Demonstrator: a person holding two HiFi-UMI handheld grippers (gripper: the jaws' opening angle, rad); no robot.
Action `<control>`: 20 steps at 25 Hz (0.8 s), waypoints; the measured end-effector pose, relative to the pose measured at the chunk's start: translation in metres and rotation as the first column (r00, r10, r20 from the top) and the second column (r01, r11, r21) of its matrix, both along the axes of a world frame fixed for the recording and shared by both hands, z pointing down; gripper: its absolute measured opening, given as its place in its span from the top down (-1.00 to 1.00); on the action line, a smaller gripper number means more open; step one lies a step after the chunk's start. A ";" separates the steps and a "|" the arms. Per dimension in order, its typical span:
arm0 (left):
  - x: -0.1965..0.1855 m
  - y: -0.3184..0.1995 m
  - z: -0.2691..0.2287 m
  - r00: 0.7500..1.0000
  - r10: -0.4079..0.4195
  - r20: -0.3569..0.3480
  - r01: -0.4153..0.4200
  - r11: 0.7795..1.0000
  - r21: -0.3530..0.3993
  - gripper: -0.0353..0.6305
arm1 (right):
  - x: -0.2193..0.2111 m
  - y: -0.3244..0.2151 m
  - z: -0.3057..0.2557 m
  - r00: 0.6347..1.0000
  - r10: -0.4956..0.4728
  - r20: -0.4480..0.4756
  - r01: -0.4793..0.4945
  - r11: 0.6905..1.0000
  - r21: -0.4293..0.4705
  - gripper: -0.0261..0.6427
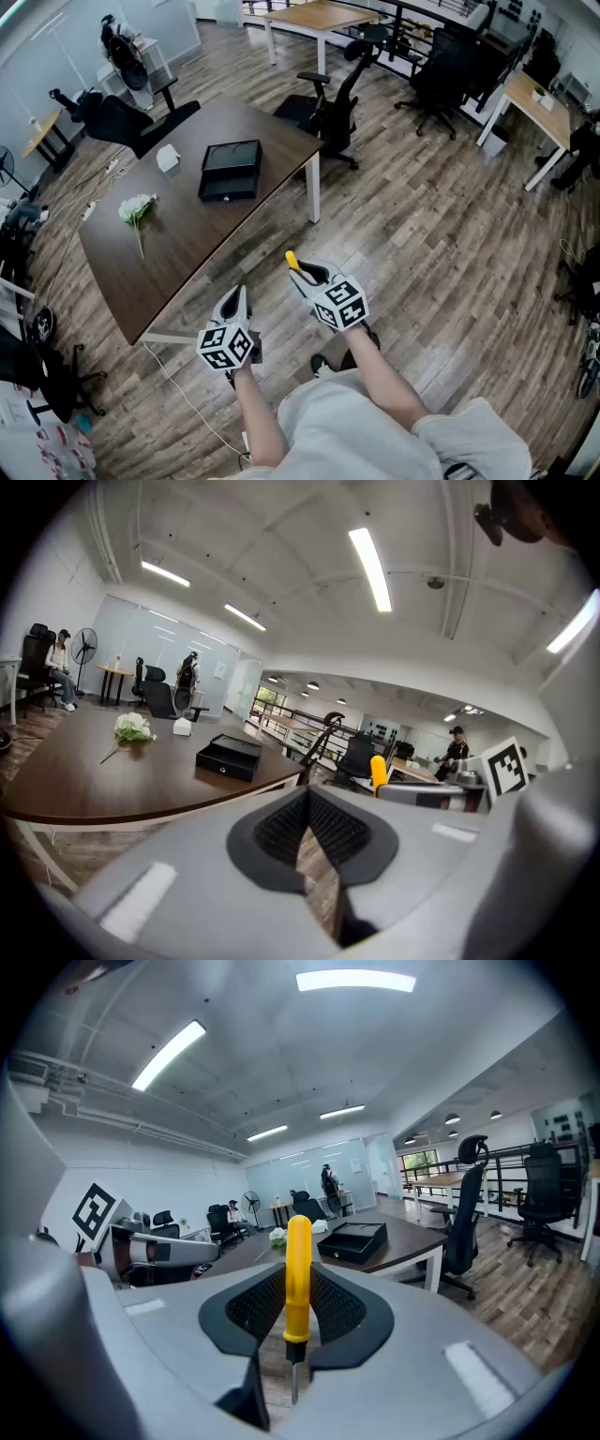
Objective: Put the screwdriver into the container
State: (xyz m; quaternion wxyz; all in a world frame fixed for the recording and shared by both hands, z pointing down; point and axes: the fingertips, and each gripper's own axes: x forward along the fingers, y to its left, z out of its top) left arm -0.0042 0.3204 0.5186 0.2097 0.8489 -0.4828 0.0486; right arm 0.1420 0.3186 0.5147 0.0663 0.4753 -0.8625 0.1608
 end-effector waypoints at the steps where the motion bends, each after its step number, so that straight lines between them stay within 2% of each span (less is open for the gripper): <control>1: 0.000 0.001 0.000 1.000 -0.001 0.000 0.001 1.000 -0.001 0.73 | -0.003 0.001 -0.001 1.000 -0.009 0.001 0.009 1.000 0.000 0.68; 8: 0.000 0.003 -0.009 1.000 0.005 0.000 -0.005 1.000 0.008 0.73 | -0.008 0.002 -0.008 1.000 -0.019 0.001 0.019 1.000 0.002 0.68; 11: 0.000 0.002 -0.010 1.000 0.003 -0.021 -0.003 1.000 0.008 0.73 | -0.005 0.007 -0.008 1.000 -0.011 0.000 0.011 1.000 0.000 0.68; 15: 0.006 -0.004 -0.007 0.999 0.023 -0.029 -0.023 1.000 -0.001 0.73 | 0.006 0.006 -0.006 0.998 0.018 0.052 -0.017 1.000 -0.019 0.68; 20: 0.019 -0.019 0.000 0.998 0.029 -0.058 -0.029 1.000 -0.005 0.73 | 0.025 0.001 0.003 0.999 0.038 0.012 -0.038 0.999 -0.023 0.68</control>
